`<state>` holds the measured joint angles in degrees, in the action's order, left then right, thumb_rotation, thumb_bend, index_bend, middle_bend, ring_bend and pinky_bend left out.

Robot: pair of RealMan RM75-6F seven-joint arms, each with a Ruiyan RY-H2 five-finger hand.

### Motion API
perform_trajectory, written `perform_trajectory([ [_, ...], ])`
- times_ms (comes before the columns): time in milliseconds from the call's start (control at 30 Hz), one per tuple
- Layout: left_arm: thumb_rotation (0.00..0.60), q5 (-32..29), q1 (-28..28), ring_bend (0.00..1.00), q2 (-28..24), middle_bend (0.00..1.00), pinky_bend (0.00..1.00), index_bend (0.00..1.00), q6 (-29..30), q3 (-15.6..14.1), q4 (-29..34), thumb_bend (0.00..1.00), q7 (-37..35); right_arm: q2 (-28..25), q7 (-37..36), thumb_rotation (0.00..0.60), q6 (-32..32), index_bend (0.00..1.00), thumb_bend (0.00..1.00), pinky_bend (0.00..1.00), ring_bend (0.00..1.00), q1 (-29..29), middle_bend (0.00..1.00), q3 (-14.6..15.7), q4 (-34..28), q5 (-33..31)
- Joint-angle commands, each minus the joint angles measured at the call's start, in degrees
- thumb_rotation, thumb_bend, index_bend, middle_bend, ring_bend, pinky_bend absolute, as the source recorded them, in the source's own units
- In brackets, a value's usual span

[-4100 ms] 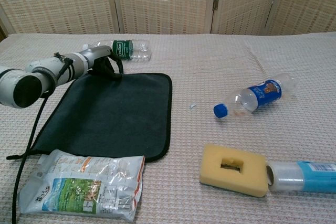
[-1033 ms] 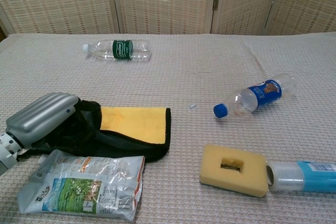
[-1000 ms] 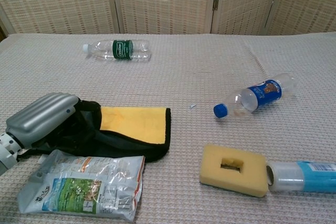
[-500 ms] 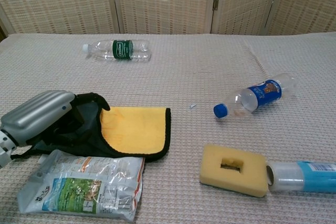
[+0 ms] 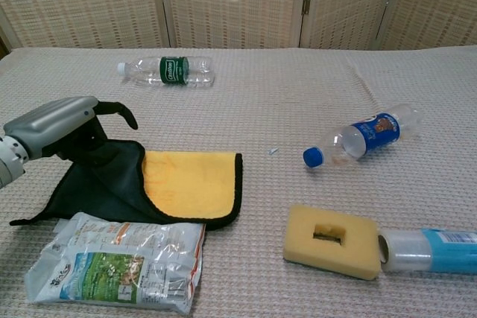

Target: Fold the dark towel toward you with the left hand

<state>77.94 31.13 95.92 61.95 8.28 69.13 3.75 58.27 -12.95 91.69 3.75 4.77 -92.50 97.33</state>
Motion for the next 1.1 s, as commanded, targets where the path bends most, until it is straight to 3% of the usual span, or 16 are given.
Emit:
perform_trajectory([
  [33,0.6,-3.79,1.81,1.0,-1.3,1.0,1.0,0.34,-3.62,2.24,0.22,0.48,1.26,-0.01,-0.07,0.6,-0.46,0.0,0.35,0.0,0.0,-0.2,0.0,-0.06,0.03,-0.24],
  [300,0.6,-7.55,3.64,1.0,-1.38,1.0,1.0,0.36,-6.76,3.95,-1.54,0.49,2.01,-0.09,-0.33,0.6,-0.8,0.0,0.35,0.0,0.0,-0.37,0.0,-0.36,0.05,-0.96],
  [633,0.6,-8.61,4.1,1.0,-2.03,1.0,1.0,0.42,-7.49,3.09,-0.34,0.49,3.41,-0.07,-0.42,0.6,-1.02,0.0,0.35,0.0,0.0,-0.49,0.0,-0.46,0.14,-1.18],
  [1100,0.6,-13.42,6.17,1.0,-1.44,1.0,1.0,0.42,-10.93,3.32,-0.61,0.49,7.55,0.01,-0.34,0.6,-0.87,0.0,0.35,0.0,0.0,-0.4,0.0,-0.47,0.21,-1.21],
])
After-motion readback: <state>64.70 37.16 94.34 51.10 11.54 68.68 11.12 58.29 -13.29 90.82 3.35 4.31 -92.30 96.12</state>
